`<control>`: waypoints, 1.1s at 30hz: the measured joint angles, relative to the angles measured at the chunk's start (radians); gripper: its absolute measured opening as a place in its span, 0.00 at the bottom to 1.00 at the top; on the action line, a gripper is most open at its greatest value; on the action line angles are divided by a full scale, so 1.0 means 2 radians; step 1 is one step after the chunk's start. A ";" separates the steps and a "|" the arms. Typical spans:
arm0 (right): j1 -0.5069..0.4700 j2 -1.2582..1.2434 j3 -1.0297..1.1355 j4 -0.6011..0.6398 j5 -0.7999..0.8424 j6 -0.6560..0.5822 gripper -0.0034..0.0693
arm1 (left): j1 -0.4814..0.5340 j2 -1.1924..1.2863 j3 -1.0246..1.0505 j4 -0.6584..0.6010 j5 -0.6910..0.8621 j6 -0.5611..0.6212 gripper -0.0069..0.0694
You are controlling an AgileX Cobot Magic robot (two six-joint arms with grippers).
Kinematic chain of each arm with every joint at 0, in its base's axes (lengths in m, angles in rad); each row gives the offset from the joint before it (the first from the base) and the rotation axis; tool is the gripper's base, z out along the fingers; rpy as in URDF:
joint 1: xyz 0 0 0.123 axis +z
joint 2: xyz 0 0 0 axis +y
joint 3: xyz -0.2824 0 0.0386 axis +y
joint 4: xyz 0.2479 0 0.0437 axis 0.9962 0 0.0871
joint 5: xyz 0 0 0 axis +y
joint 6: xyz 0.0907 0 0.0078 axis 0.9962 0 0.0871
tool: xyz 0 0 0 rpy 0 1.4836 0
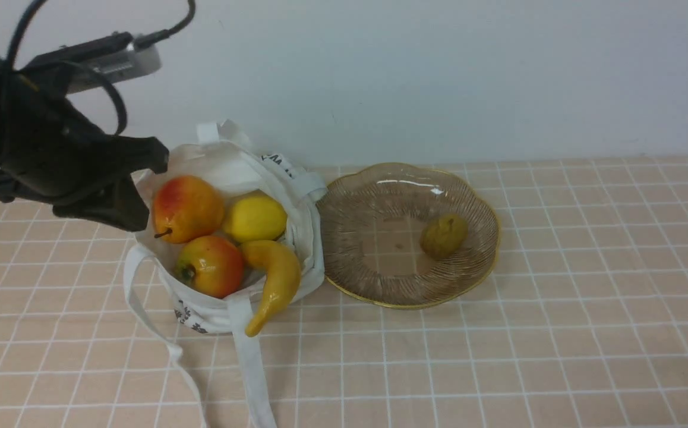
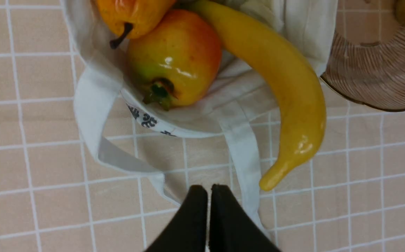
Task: Take the fruit out of the bag on the brown coffee tablecloth and place them on the plate.
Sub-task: 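Reach into the bag and grasp a fruit with the left gripper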
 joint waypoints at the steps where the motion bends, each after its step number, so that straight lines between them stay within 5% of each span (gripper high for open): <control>1: 0.000 0.000 0.000 0.000 0.000 0.000 0.03 | -0.013 0.022 -0.019 0.014 0.007 -0.005 0.09; 13: 0.000 0.000 0.000 0.000 0.001 0.000 0.03 | -0.124 0.111 -0.077 0.208 -0.001 -0.092 0.19; 20: 0.000 0.000 0.000 0.000 0.001 0.000 0.03 | -0.123 0.144 -0.079 0.241 -0.059 -0.130 0.44; 28: 0.000 0.000 0.000 0.000 0.001 0.000 0.03 | -0.115 0.178 -0.084 0.296 -0.119 -0.138 0.88; 33: 0.000 0.000 0.000 0.000 0.001 0.000 0.03 | -0.114 0.197 -0.085 0.318 -0.138 -0.138 0.97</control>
